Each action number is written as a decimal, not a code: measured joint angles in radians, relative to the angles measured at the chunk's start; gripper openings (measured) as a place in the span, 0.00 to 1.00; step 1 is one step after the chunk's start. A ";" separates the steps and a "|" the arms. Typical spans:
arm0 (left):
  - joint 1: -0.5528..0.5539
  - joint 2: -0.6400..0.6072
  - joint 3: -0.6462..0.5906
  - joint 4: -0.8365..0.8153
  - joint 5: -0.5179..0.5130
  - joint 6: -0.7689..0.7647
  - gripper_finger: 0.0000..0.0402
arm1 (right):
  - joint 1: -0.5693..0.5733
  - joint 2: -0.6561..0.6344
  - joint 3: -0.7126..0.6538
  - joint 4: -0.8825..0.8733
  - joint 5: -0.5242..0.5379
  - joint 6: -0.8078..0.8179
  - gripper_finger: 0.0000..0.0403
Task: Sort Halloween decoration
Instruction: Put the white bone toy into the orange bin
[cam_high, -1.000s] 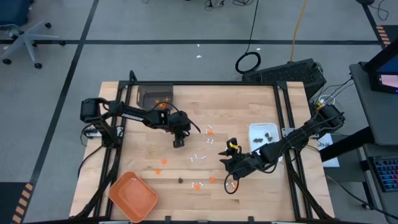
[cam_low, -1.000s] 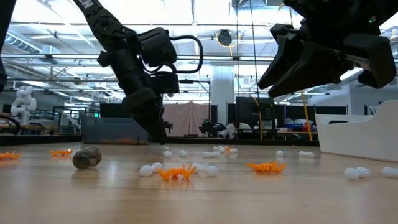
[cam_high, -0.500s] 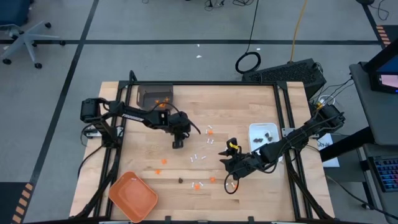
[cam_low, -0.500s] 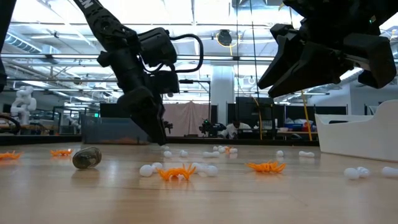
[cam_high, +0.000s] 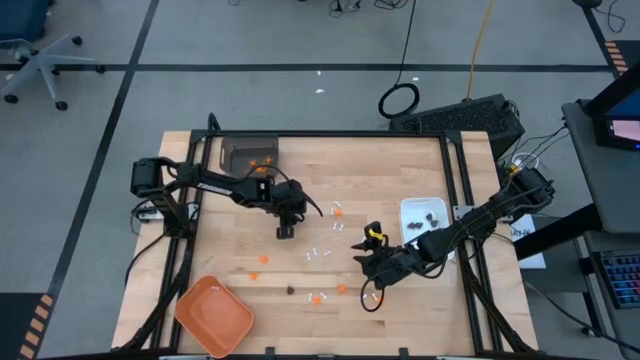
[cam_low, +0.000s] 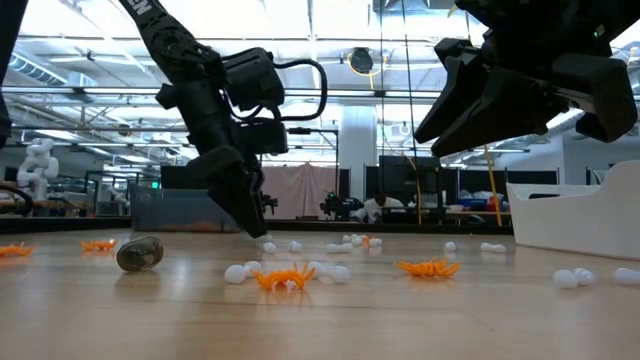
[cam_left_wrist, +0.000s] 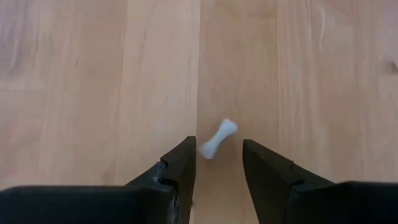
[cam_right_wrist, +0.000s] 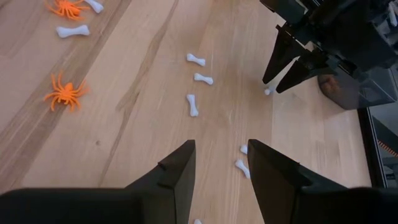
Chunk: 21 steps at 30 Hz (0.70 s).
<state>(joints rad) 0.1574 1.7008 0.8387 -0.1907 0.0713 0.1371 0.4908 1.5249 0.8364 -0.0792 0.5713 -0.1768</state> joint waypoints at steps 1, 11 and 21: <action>0.000 0.000 0.000 0.002 0.001 0.000 0.33 | 0.000 0.000 0.000 0.000 0.000 0.000 0.32; -0.022 0.000 0.000 -0.047 0.085 -0.047 0.33 | 0.000 0.000 0.000 0.000 0.000 0.000 0.32; -0.055 -0.001 0.000 -0.026 -0.025 -0.150 0.33 | 0.000 0.000 0.000 0.000 0.000 0.000 0.32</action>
<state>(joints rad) 0.1028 1.7000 0.8387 -0.2163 0.0460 -0.0128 0.4908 1.5249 0.8364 -0.0792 0.5716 -0.1768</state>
